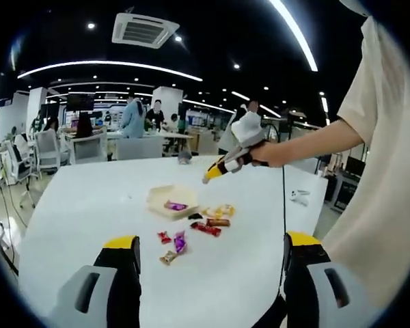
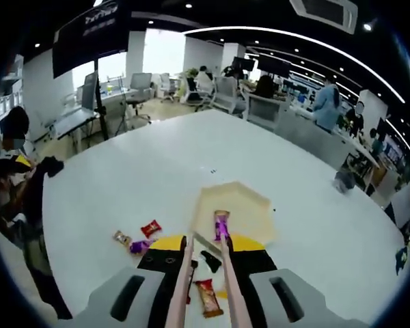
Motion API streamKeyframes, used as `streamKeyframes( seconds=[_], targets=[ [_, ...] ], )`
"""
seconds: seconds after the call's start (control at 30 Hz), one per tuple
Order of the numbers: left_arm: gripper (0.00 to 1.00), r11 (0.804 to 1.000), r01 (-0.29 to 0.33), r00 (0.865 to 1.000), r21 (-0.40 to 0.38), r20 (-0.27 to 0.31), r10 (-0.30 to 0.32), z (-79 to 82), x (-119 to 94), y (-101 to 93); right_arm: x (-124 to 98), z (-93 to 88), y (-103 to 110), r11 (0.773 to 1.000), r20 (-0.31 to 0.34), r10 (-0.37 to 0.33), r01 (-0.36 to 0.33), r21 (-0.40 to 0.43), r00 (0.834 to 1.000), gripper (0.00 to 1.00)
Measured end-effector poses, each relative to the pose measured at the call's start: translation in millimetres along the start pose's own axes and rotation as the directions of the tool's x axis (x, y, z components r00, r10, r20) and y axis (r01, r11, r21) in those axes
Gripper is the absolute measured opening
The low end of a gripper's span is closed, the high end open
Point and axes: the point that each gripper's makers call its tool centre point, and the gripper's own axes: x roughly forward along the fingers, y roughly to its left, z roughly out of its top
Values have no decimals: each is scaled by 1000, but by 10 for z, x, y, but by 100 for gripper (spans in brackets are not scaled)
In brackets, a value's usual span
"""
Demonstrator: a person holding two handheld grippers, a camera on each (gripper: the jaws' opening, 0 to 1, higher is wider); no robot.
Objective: Place the target food into the container with the food tongs after gripping and lifting it, then release it inside without dropping or visibly crushing the food.
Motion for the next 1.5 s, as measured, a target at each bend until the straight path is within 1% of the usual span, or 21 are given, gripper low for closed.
streamKeyframes(
  seconds=[0.03,0.07,0.2,0.27,0.33,0.4,0.43,0.5,0.6,0.7,0.73,0.87,1.0,1.07,1.17,1.5],
  targets=[
    [86,1000,-3,1000,-1,2,3,14,16,0,0,4,-7,1000,1,1,-1,0,1000,23],
    [86,1000,-6,1000,-3,4,6,29,32,0,18,24,-71,1000,5,6,-6,-1,1000,23],
    [86,1000,-19,1000,-3,8,19,72,107,-2,25,33,-102,1000,13,10,-10,-1,1000,23],
    [85,1000,-24,1000,-5,12,24,96,159,-1,20,7,-155,1000,16,17,-17,-1,1000,23],
    [85,1000,-20,1000,3,17,20,154,268,-42,22,-9,-174,1000,19,29,-30,3,999,23],
    [85,1000,-17,1000,4,19,17,171,302,-53,25,-22,-196,999,20,32,-32,1,999,23],
    [85,1000,-10,1000,12,23,9,211,384,-84,31,-30,-220,999,23,34,-35,4,999,23],
    [85,1000,-7,1000,17,24,7,231,423,-97,40,-44,-245,999,27,37,-37,4,999,23],
    [85,999,-13,1000,30,18,12,263,484,-118,77,-118,-287,999,26,45,-45,10,999,23],
    [85,1000,-16,1000,26,17,15,253,484,-124,91,-159,-289,999,23,48,-48,15,999,23],
    [85,999,-23,1000,25,5,23,218,484,-125,111,-212,-293,998,17,55,-55,16,998,23],
    [83,999,-39,999,10,-6,39,170,473,-115,129,-284,-310,998,7,66,-66,23,998,23],
    [83,999,-48,999,4,-17,48,137,513,-146,154,-356,-337,997,1,74,-74,30,997,23],
    [84,999,-52,998,1,-18,52,139,527,-155,177,-379,-342,996,0,78,-78,33,997,23],
    [87,998,-65,998,-2,-15,65,153,543,-157,206,-404,-346,996,-2,84,-84,37,996,23],
    [86,996,-90,995,2,-43,90,124,548,-93,319,-503,-381,994,-12,102,-102,49,995,23]
  ],
)
